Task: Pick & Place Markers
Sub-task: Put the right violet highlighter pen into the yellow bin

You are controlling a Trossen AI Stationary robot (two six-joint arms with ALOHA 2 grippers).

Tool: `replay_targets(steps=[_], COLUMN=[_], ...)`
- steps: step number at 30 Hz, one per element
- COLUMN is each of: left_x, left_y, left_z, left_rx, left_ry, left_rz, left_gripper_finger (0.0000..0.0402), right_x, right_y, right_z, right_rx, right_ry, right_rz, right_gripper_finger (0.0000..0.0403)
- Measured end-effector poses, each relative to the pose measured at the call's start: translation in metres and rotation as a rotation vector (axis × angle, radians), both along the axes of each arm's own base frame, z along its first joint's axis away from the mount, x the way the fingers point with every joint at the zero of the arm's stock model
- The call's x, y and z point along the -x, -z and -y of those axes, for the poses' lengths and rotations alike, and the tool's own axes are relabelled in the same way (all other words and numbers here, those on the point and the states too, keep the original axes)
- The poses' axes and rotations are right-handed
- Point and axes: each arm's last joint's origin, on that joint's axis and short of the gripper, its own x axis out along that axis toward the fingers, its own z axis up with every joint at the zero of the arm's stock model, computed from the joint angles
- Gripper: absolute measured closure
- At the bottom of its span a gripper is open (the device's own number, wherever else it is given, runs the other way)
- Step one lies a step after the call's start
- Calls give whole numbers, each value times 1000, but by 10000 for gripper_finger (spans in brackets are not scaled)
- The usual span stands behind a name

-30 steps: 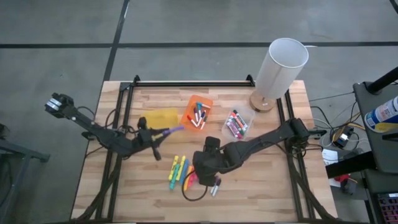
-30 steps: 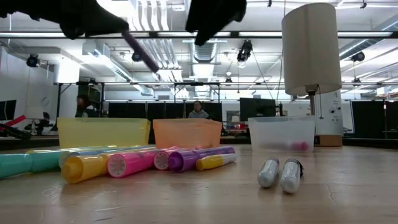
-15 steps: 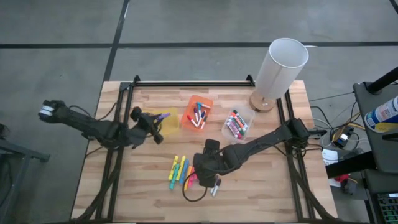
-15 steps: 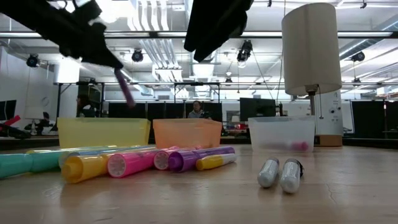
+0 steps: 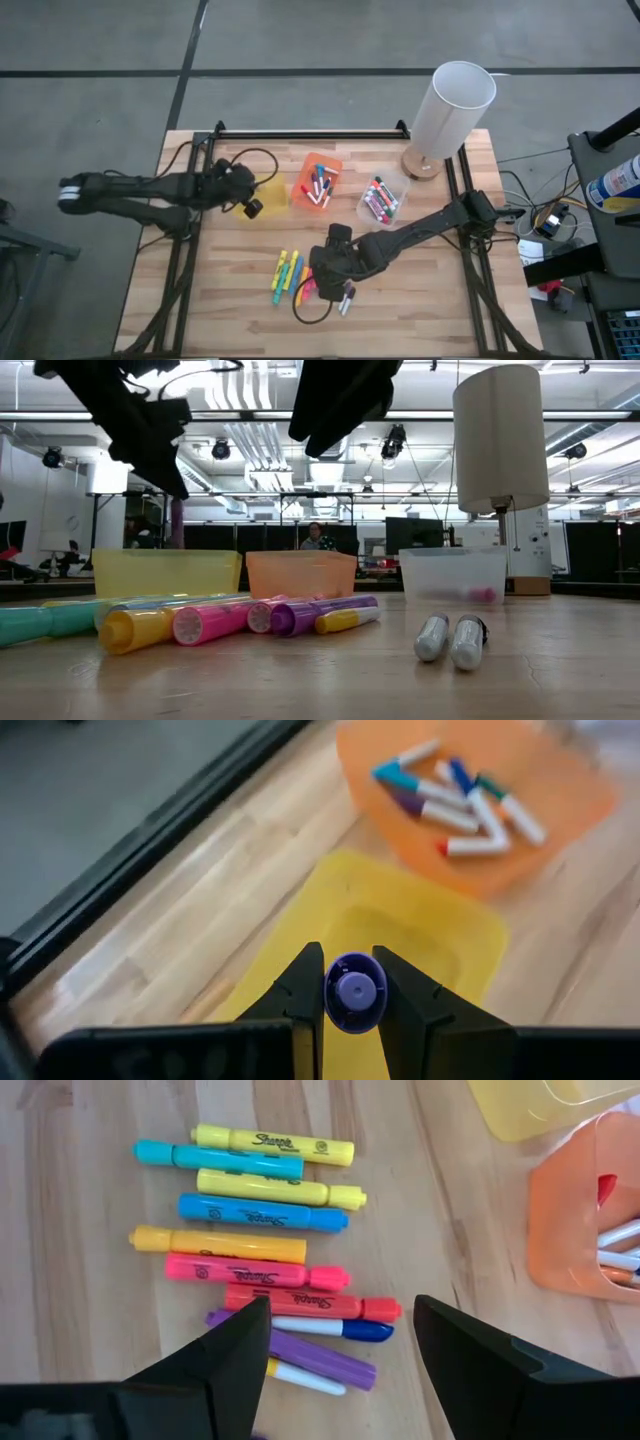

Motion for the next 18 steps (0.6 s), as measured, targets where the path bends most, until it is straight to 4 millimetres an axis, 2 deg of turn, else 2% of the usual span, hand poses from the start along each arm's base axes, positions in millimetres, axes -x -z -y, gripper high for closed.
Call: replay_targets(steps=[8, 14, 18], left_x=[-20, -40, -49], left_y=[8, 22, 29], left_z=[-8, -8, -9], left_rx=[17, 72, 72], left_ry=[36, 173, 195], left_rz=[-311, -434, -483], left_gripper_finger=[344, 344, 336], right_x=[-2, -2, -2], right_y=[-1, -1, -1], right_z=[-1, -1, -1], right_rx=[-11, -11, -11], right_ry=[2, 2, 2], right_rz=[25, 25, 24], right_gripper_finger=[167, 165, 168])
